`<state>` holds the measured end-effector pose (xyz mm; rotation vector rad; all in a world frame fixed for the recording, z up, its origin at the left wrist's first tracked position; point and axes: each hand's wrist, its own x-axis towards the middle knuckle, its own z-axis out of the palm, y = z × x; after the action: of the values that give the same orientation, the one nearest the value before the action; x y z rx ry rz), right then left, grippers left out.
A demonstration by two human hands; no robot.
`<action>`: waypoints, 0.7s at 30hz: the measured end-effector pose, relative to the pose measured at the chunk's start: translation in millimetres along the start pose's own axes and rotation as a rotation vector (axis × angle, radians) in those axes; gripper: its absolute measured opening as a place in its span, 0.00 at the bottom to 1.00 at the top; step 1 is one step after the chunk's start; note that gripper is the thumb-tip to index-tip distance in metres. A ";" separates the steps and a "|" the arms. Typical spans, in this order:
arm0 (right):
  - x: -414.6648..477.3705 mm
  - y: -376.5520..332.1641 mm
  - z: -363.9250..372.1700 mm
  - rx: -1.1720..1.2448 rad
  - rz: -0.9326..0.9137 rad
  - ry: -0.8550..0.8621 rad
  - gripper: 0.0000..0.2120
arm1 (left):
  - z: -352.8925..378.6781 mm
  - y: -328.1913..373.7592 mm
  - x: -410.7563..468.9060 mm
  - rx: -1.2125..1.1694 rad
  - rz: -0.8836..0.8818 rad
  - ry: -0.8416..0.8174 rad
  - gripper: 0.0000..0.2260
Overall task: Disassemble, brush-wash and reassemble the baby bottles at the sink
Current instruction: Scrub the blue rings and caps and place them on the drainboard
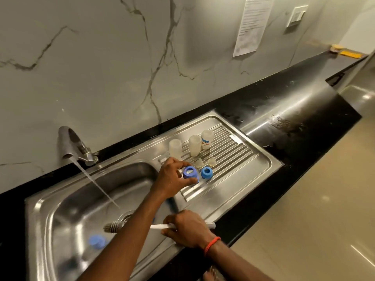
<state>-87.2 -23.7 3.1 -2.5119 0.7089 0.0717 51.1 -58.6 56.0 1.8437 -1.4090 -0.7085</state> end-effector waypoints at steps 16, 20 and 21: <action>13.0 35.4 3.8 0.109 -0.158 0.044 0.23 | 108.8 -0.3 84.3 0.248 0.024 -0.084 0.21; 12.8 44.2 10.6 0.169 -0.134 0.049 0.24 | 128.3 -1.2 95.0 0.375 0.065 -0.036 0.20; 13.0 45.8 6.5 0.210 -0.128 0.030 0.25 | 133.2 -2.3 98.6 0.394 0.059 -0.057 0.19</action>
<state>-98.4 -59.9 -26.6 -2.3541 0.5361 -0.0822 -24.7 -180.3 -27.3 2.0797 -1.7284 -0.4798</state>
